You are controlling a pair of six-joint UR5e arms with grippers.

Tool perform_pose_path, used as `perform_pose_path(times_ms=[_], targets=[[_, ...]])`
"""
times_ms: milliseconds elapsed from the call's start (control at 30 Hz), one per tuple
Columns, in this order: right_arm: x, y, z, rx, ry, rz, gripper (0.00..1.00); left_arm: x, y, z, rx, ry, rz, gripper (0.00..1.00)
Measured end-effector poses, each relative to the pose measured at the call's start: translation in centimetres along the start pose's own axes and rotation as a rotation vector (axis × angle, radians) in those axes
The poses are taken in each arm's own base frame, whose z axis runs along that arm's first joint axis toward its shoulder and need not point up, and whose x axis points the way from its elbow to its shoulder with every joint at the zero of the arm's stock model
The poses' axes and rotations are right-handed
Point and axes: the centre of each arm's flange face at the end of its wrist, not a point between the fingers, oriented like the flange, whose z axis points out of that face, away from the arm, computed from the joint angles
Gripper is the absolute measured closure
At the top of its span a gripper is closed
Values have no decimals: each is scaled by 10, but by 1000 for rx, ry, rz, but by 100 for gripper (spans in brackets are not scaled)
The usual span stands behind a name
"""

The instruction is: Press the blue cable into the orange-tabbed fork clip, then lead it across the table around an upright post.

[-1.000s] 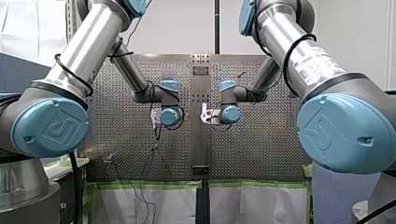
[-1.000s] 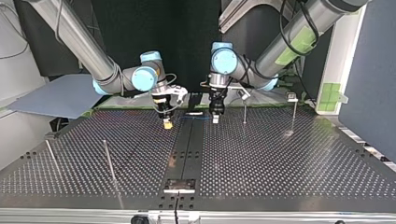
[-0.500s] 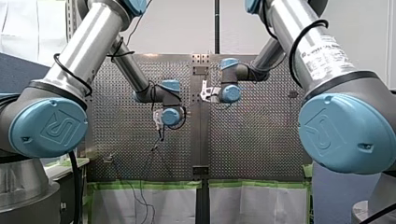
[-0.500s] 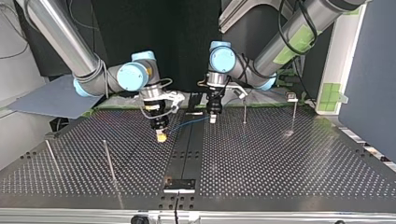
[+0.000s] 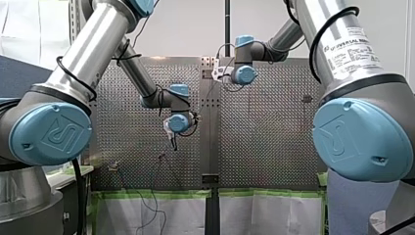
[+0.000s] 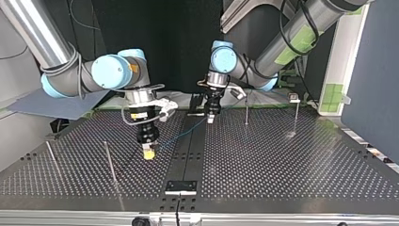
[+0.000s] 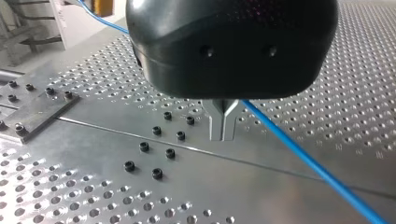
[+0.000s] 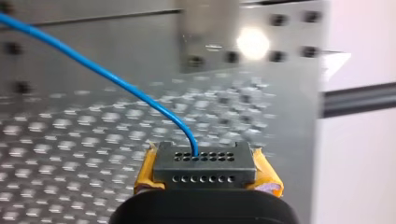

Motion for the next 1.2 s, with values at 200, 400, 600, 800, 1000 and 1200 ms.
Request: perform_pose_path(times_ms=[200, 400, 600, 800, 1000, 1200], targets=[[45, 5, -7, -16, 52, 3, 100, 1, -1, -1, -3, 7, -37, 100], [85, 14, -17, -54, 97, 5, 100, -5, -5, 4, -8, -4, -47, 100], [97, 27, -20, -93, 102, 2, 100, -23, -21, 16, 0, -17, -58, 100], [96, 40, -18, -117, 98, -3, 100, -64, -50, 29, 41, -81, -115, 100], [96, 52, -16, -136, 98, -7, 100, -99, -74, 33, 81, -114, -153, 100], [96, 63, -14, -151, 99, -10, 100, -117, -93, 36, 118, -116, -175, 100]])
